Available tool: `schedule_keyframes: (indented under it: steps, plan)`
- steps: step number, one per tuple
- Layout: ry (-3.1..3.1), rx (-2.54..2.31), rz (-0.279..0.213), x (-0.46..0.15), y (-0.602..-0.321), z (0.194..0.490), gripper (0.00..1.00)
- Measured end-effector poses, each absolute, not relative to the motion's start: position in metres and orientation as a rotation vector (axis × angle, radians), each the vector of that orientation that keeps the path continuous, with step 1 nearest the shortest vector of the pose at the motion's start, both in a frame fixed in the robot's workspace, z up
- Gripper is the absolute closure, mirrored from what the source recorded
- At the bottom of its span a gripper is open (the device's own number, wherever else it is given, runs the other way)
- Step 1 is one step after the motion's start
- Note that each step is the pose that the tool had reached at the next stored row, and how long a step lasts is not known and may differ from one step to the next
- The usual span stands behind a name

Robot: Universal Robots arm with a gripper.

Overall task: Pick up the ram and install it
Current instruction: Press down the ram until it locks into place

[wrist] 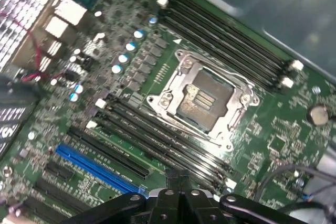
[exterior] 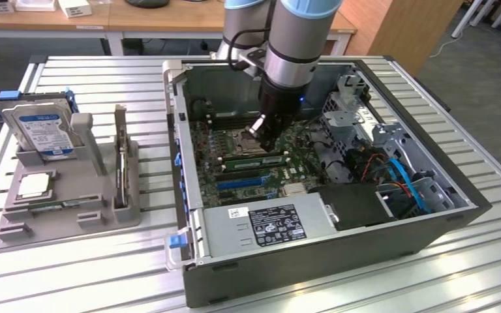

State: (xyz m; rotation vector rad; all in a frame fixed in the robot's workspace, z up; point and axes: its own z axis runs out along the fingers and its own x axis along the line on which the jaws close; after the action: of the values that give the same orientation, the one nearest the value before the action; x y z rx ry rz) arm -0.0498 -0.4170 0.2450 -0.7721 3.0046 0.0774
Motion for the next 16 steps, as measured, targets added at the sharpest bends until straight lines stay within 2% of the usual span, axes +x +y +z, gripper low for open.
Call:
schedule_keyframes:
  steps: [16]
  plan:
    - [3.078, -0.328, 0.068, -0.0498, -0.417, 0.2413, 0.89]
